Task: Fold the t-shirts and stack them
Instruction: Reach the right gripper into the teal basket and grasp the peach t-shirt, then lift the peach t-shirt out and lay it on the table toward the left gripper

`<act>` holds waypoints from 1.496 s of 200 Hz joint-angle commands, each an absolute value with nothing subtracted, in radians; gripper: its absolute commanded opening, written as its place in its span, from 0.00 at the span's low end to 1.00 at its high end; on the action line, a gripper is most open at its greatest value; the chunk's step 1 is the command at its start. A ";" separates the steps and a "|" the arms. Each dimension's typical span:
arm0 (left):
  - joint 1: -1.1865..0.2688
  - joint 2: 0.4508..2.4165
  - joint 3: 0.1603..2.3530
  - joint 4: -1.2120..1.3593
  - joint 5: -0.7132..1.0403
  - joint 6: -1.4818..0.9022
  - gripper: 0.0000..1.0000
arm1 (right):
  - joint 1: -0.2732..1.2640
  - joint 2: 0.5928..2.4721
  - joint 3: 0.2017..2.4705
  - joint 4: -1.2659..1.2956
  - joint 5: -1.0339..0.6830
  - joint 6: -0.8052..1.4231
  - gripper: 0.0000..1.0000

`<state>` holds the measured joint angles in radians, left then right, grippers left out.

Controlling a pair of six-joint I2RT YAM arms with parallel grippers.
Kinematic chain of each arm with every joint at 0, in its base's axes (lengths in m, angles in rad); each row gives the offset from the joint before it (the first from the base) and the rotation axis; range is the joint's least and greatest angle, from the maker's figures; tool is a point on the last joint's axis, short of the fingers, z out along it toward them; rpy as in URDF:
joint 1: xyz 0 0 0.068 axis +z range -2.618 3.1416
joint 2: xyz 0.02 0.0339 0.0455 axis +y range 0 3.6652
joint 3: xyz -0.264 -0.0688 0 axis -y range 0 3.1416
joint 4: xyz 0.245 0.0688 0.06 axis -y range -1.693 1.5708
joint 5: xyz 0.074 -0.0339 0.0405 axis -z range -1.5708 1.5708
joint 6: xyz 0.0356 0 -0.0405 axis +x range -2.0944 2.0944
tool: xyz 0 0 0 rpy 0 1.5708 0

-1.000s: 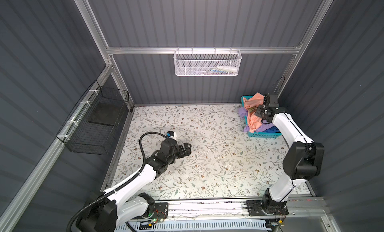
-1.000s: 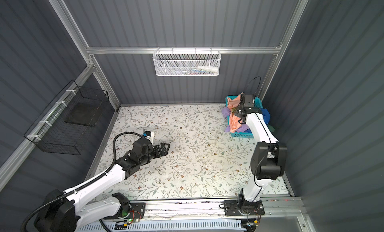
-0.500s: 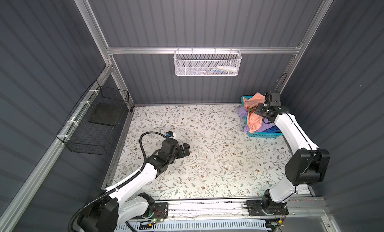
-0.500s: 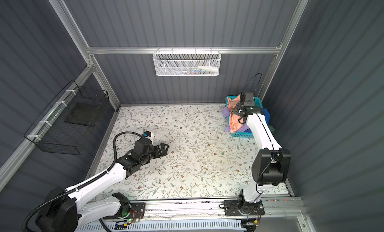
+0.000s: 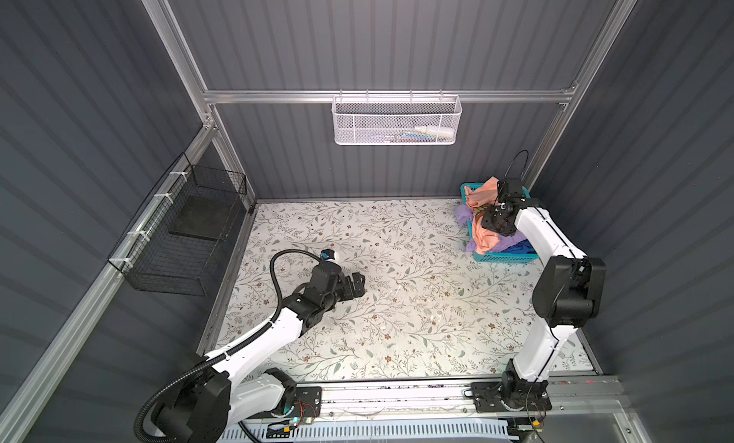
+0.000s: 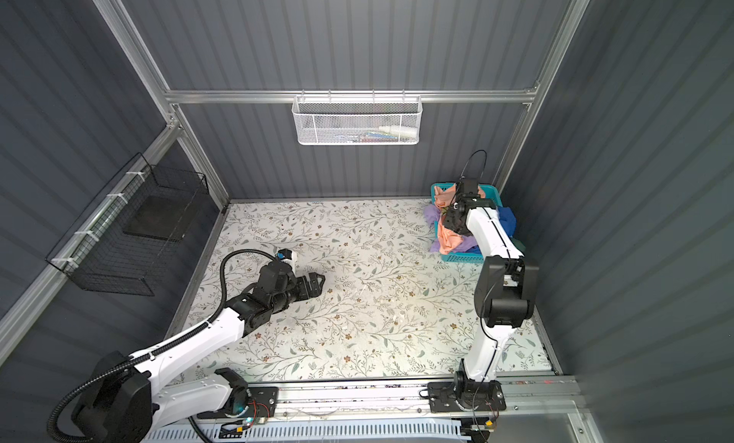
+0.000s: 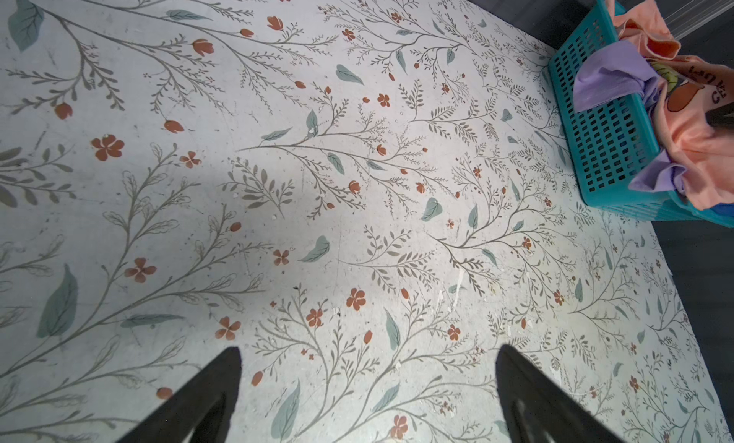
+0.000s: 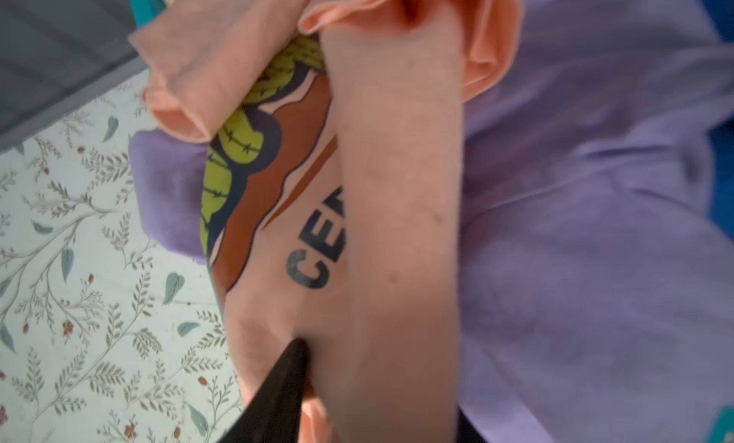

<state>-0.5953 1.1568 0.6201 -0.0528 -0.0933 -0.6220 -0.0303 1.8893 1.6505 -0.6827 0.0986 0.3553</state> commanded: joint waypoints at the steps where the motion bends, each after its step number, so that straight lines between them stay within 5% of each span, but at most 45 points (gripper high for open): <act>1: -0.598 1.144 0.636 -0.068 -0.083 -0.633 1.00 | -0.028 1.859 1.688 -0.668 0.038 0.339 0.14; 12: -0.598 1.136 0.625 -0.064 -0.083 -0.644 1.00 | -0.028 1.848 1.693 -0.667 0.051 0.340 0.00; 69: -0.598 1.106 0.621 -0.074 -0.110 -0.632 1.00 | 0.044 1.657 1.733 -0.675 -0.029 0.343 0.00; 142: -0.598 1.069 0.628 -0.107 -0.226 -0.631 1.00 | 0.446 1.507 1.941 -0.743 0.023 0.240 0.00; 224: -0.597 0.885 0.588 -0.219 -0.489 -0.671 1.00 | 0.652 1.798 1.801 -0.627 -0.279 0.439 0.00; 299: -0.597 0.989 0.557 -0.148 -0.355 -0.651 1.00 | 0.622 1.634 1.590 -0.589 0.024 0.498 0.00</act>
